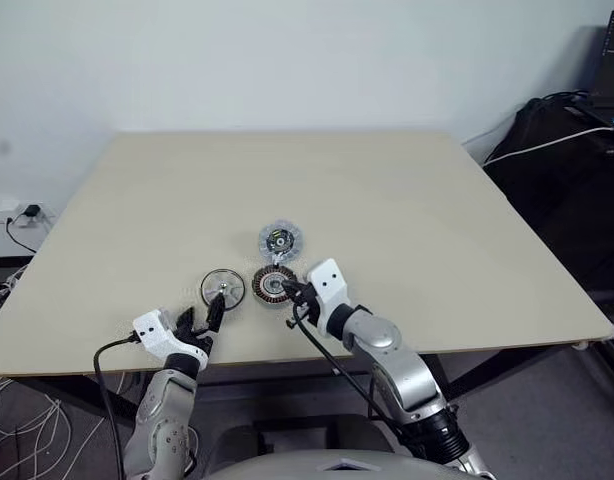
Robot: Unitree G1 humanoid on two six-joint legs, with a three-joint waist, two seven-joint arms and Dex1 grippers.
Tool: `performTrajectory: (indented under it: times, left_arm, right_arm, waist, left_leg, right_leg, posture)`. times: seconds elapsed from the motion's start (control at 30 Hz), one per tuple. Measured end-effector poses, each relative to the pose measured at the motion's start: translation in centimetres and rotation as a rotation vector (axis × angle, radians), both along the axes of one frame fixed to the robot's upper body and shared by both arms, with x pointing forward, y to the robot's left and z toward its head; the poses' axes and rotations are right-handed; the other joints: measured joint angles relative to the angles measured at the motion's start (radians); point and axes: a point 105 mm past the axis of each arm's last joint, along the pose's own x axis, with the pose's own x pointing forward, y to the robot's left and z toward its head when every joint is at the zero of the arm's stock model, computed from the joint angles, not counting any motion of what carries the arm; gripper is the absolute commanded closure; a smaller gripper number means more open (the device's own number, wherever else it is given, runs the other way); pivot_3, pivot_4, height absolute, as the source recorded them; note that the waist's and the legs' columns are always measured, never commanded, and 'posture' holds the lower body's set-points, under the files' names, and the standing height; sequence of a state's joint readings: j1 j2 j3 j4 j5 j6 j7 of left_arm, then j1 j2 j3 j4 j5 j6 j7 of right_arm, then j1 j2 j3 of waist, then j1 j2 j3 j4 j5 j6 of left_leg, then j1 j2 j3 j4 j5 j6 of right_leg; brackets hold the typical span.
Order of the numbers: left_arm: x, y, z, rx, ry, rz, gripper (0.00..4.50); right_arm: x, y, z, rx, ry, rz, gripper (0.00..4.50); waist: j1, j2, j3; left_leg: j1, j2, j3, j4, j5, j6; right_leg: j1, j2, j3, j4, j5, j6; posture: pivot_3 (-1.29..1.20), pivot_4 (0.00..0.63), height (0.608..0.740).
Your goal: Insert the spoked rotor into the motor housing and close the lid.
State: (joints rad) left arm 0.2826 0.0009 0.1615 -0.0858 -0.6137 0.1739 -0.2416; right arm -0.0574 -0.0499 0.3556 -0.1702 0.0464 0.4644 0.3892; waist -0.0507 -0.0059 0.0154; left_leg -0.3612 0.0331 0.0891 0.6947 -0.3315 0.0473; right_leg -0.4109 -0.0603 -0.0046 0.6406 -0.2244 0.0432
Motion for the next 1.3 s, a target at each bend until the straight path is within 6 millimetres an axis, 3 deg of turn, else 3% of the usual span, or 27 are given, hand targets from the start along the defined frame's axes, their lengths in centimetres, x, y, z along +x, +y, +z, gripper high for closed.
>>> performTrajectory:
  times: [0.3,0.83,1.27,1.3]
  left_arm:
    - [0.9,0.1,0.4,-0.051,-0.004,0.018,0.0]
    - [2.1,-0.1,-0.6,-0.101,0.07,0.009,0.0]
    - [2.6,-1.6,-0.5,-0.178,0.057,-0.054,0.0]
    - [2.6,-1.7,-0.5,-0.186,0.058,-0.052,0.18]
  right_arm:
    - [0.2,-0.3,0.0,-0.002,0.001,-0.023,4.48]
    - [0.2,-0.3,0.0,0.003,0.002,-0.03,4.48]
    - [0.3,-0.3,0.0,0.006,0.002,-0.035,4.48]
    - [0.3,-0.3,0.0,0.006,0.002,-0.035,4.5]
  waist:
    - [0.005,-0.001,0.0]
    - [0.013,-0.001,0.0]
    - [0.013,-0.002,0.0]
    - [0.013,-0.002,0.0]
  left_leg:
    - [0.0,-0.003,-0.002,0.0,0.0,-0.001]
    - [0.0,-0.004,-0.002,0.0,0.001,-0.001]
    - [0.0,-0.004,-0.002,0.0,0.001,-0.001]
    - [0.0,-0.004,-0.002,0.0,0.001,-0.001]
  right_leg:
    - [0.001,0.0,0.0,0.0,0.0,0.0]
    - [0.001,0.0,0.0,0.0,0.0,0.0]
    - [0.001,0.0,0.0,0.0,0.0,0.0]
    - [0.001,0.0,0.0,0.0,0.0,0.0]
  posture:
    - [0.0,0.0,0.74]
    - [0.0,0.0,0.74]
    - [0.0,0.0,0.74]
    - [0.0,0.0,0.74]
